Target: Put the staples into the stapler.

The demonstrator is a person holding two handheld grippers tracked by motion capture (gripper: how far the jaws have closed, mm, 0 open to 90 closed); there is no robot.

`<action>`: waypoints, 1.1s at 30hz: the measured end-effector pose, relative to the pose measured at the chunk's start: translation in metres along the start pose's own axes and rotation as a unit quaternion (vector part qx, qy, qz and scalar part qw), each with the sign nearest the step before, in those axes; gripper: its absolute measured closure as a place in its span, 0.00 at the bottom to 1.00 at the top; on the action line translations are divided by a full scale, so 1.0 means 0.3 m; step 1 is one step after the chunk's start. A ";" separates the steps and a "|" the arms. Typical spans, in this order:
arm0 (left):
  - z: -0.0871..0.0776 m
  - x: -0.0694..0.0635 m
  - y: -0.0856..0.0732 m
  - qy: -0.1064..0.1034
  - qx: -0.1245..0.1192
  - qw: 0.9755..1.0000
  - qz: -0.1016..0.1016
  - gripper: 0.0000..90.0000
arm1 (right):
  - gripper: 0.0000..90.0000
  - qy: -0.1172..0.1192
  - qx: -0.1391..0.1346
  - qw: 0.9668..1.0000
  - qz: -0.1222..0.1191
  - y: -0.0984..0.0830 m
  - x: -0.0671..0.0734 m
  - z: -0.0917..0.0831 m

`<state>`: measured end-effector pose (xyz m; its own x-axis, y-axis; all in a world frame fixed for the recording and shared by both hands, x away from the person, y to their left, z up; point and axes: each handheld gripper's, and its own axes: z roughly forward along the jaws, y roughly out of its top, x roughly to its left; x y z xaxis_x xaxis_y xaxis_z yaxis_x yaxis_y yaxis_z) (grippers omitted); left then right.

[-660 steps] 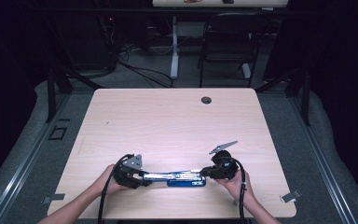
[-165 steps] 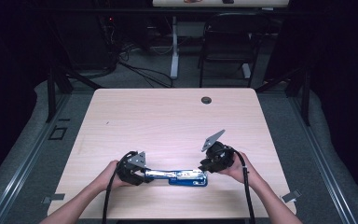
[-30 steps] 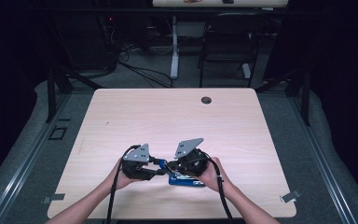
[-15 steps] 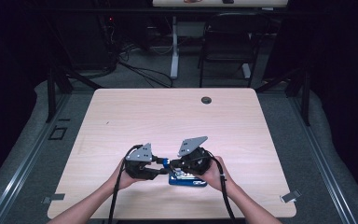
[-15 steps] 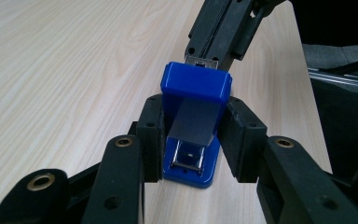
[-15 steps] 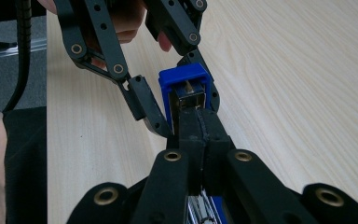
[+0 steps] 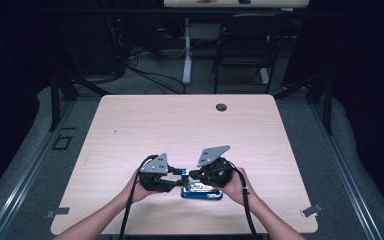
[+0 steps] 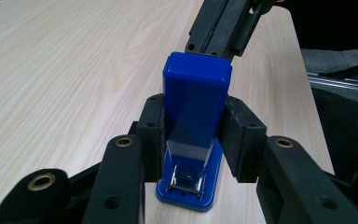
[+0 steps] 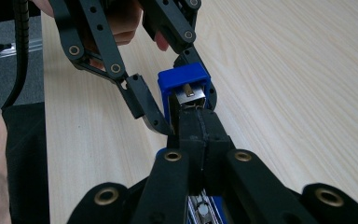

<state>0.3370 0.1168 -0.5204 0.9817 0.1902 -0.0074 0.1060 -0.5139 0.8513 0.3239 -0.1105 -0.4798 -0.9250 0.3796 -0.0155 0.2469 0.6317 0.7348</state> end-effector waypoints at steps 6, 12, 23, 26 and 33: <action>0.008 -0.004 0.002 -0.001 -0.001 1.000 0.001 0.71 | 1.00 -0.002 0.001 1.000 0.000 -0.007 0.001 -0.010; 0.011 -0.006 0.004 0.001 0.000 1.000 0.000 0.71 | 0.99 -0.003 0.001 1.000 0.000 -0.010 0.001 -0.023; 0.027 -0.002 0.008 -0.003 0.001 1.000 0.001 0.71 | 0.99 -0.008 0.006 1.000 0.007 -0.015 -0.006 -0.029; 0.029 -0.001 0.004 -0.006 -0.003 1.000 0.001 0.71 | 0.99 -0.007 0.009 1.000 0.005 -0.015 -0.009 -0.031; 0.030 0.026 -0.049 -0.016 0.016 1.000 -0.009 0.62 | 0.98 -0.002 0.014 1.000 0.006 -0.013 -0.006 -0.023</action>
<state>0.3446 0.1182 -0.5377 0.9842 0.1723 -0.0400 0.1280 -0.5375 0.8335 0.3225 -0.1183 -0.4779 -0.9212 0.3891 -0.0098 0.2652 0.6461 0.7157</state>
